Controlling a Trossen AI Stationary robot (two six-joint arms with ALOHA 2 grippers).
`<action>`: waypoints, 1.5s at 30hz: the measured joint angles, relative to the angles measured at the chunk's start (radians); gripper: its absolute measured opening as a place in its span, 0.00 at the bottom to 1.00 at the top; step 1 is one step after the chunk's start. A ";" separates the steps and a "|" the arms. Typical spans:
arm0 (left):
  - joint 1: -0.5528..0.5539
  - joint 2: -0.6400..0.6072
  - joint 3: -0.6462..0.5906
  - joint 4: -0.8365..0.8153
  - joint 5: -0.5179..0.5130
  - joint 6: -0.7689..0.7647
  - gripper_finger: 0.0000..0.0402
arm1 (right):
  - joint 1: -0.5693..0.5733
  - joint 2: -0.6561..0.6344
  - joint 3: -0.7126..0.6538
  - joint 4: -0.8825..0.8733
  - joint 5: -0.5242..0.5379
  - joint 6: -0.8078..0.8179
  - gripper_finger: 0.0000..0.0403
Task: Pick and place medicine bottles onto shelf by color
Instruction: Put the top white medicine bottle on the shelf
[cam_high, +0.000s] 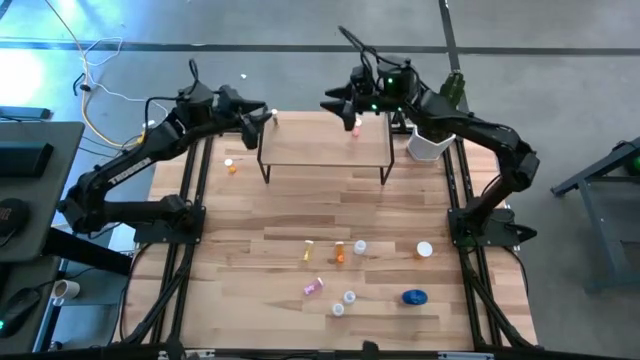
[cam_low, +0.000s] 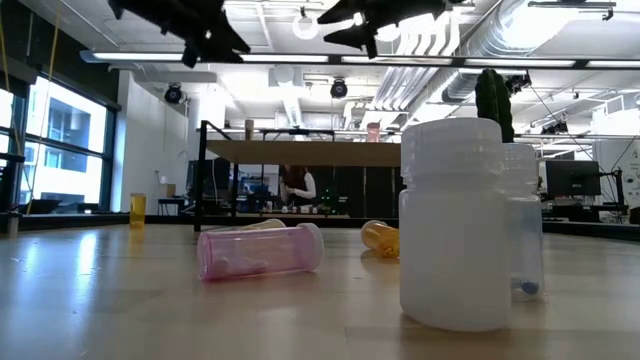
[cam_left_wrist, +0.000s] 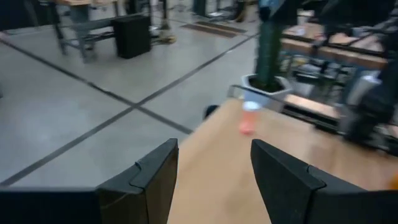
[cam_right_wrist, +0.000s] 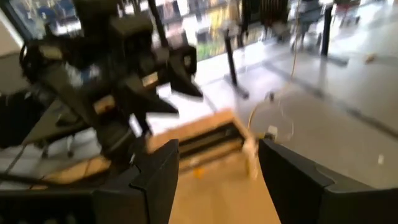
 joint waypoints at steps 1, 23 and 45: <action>-0.015 -0.010 0.000 -0.011 0.003 -0.002 0.48 | 0.007 -0.010 0.000 -0.044 0.000 0.001 0.52; -0.283 -0.030 -0.031 -0.107 0.176 -0.130 0.48 | 0.193 -0.084 0.000 -0.655 0.047 0.044 0.52; -0.364 -0.030 -0.031 -0.073 0.174 -0.130 0.48 | 0.463 -0.083 -0.202 -0.766 0.091 -0.027 0.52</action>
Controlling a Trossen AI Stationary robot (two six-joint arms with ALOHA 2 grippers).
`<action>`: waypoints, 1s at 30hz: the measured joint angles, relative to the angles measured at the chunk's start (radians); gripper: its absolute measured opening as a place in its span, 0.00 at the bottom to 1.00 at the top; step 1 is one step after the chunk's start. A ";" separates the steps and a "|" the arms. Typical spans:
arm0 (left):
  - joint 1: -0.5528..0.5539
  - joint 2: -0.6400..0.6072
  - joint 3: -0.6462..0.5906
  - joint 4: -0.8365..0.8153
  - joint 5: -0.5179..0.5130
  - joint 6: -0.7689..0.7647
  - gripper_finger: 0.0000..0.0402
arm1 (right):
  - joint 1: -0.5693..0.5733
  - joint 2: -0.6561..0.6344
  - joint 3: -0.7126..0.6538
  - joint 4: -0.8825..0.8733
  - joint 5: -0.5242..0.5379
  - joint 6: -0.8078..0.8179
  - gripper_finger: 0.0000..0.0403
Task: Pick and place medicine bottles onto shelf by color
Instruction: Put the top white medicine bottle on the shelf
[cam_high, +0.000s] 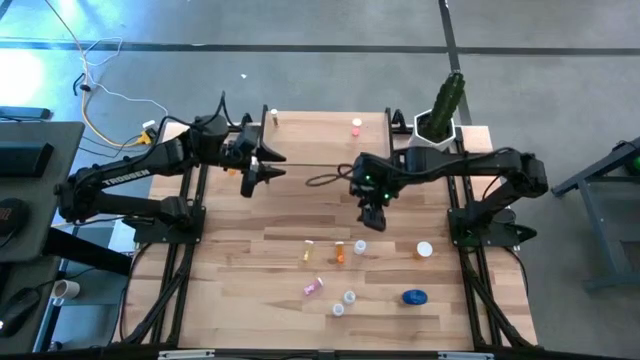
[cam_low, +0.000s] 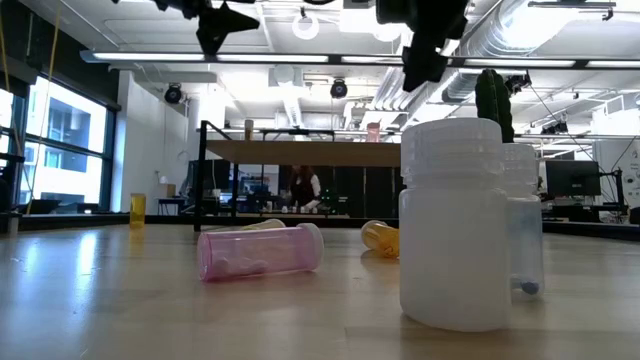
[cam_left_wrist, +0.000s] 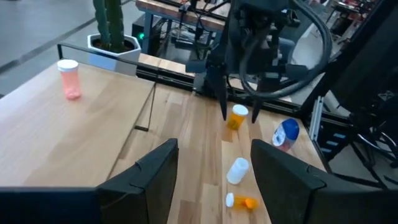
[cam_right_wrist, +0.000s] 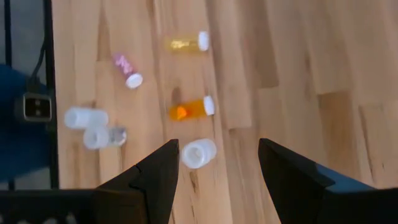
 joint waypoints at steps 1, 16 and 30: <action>-0.006 0.000 0.000 0.000 0.000 -0.001 0.48 | 0.006 0.000 -0.005 0.001 -0.002 -0.021 0.52; -0.141 0.000 0.000 0.000 -0.004 -0.170 0.48 | 0.179 0.001 -0.017 0.013 0.117 -0.261 0.52; -0.239 0.000 0.000 0.006 -0.004 -0.187 0.48 | 0.232 0.066 -0.222 0.178 0.147 -0.159 0.52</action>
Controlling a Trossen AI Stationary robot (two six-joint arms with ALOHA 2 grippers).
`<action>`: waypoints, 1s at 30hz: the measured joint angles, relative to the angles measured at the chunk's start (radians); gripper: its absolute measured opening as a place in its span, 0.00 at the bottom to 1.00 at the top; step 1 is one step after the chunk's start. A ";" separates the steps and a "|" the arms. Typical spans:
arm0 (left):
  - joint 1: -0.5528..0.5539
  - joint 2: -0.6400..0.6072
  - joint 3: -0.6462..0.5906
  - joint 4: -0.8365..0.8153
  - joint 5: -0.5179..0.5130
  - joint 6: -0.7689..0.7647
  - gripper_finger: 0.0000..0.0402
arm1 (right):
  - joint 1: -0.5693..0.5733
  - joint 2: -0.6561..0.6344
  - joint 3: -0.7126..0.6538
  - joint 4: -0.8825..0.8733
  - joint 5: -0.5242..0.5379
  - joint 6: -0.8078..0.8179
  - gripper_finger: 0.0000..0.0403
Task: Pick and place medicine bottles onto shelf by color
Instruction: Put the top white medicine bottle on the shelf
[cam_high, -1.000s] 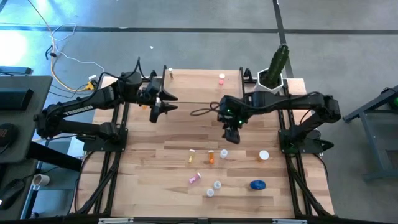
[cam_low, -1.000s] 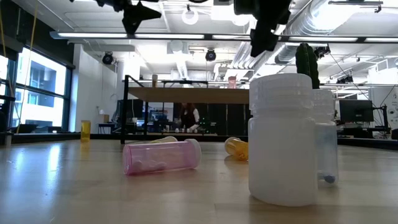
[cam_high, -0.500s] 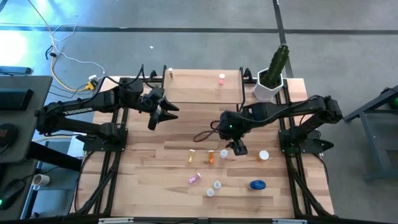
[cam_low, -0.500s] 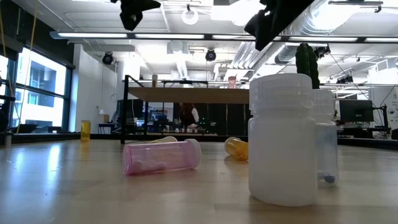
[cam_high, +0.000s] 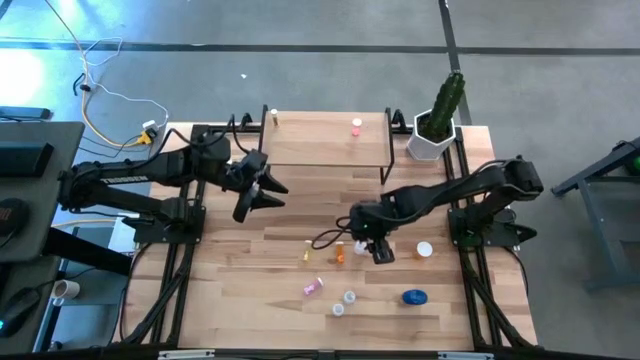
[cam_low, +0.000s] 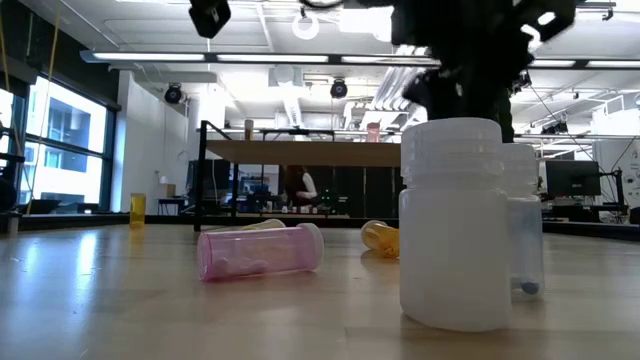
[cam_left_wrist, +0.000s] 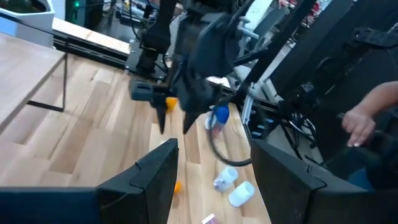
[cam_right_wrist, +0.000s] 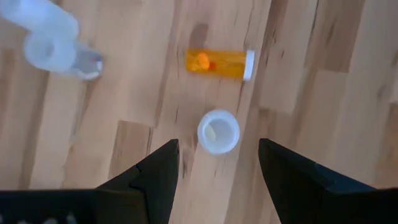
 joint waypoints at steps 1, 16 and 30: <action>-0.004 0.000 0.000 0.000 -0.005 -0.001 0.48 | 0.002 0.000 -0.017 0.022 0.000 0.004 0.52; -0.028 0.000 0.000 0.000 -0.072 -0.023 0.48 | 0.006 -0.001 -0.166 0.278 0.006 0.033 0.52; -0.028 0.000 0.000 0.000 -0.072 -0.023 0.48 | 0.006 0.000 -0.245 0.396 0.006 0.076 0.52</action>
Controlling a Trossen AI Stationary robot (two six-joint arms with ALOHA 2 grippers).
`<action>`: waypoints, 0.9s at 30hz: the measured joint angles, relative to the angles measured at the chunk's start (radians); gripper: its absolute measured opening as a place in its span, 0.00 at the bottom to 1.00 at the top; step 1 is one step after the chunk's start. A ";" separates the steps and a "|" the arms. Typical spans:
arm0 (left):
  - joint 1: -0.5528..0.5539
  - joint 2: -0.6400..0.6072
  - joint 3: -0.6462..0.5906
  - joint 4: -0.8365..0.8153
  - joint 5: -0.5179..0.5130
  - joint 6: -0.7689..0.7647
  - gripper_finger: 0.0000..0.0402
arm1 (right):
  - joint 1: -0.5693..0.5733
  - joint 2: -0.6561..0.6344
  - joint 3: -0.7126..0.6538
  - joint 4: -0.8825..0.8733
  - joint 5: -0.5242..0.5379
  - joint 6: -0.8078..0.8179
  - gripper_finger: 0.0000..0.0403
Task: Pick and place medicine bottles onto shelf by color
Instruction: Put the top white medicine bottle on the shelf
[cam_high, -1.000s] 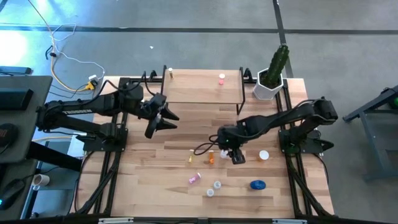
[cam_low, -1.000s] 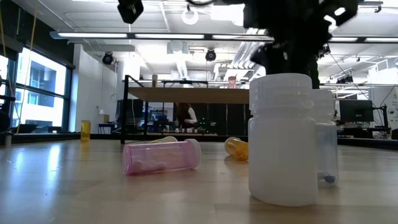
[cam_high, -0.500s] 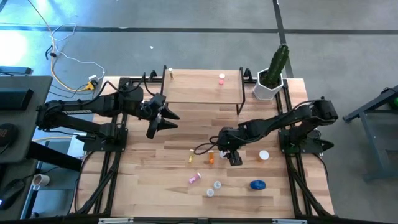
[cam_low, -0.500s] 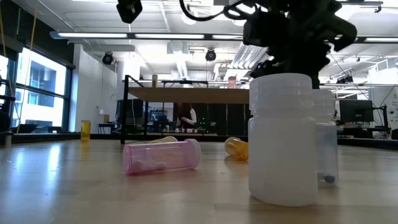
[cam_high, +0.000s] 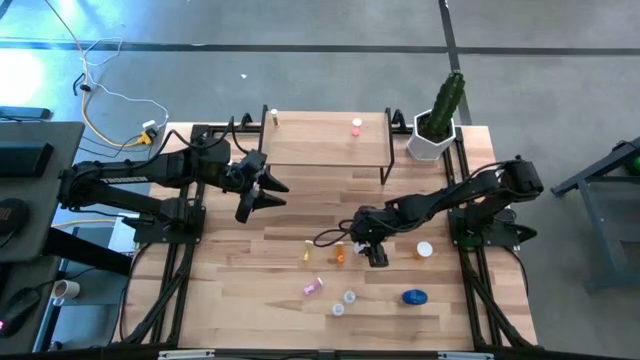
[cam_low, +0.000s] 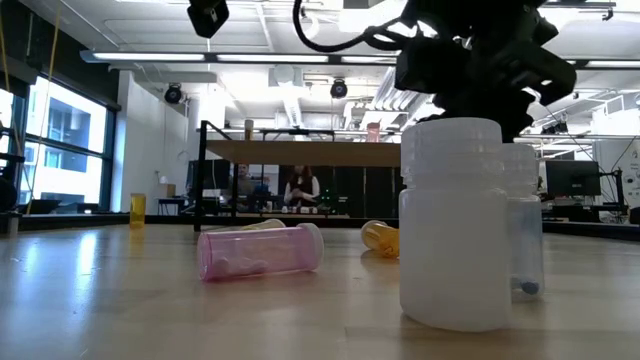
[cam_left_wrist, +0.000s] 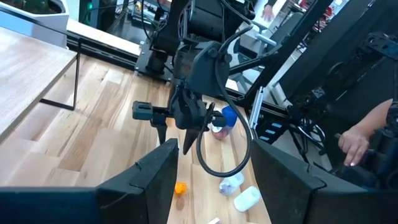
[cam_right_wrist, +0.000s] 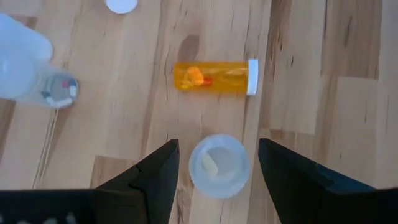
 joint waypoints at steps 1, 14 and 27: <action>0.000 0.000 0.000 0.000 0.000 0.000 0.48 | 0.000 0.000 -0.005 -0.001 0.000 0.001 0.52; 0.004 0.000 0.000 0.000 -0.050 0.027 0.48 | 0.000 0.000 -0.007 0.001 -0.005 0.026 0.30; 0.060 0.000 0.000 0.000 -0.087 0.024 0.48 | -0.019 -0.060 0.009 -0.006 -0.008 0.070 0.30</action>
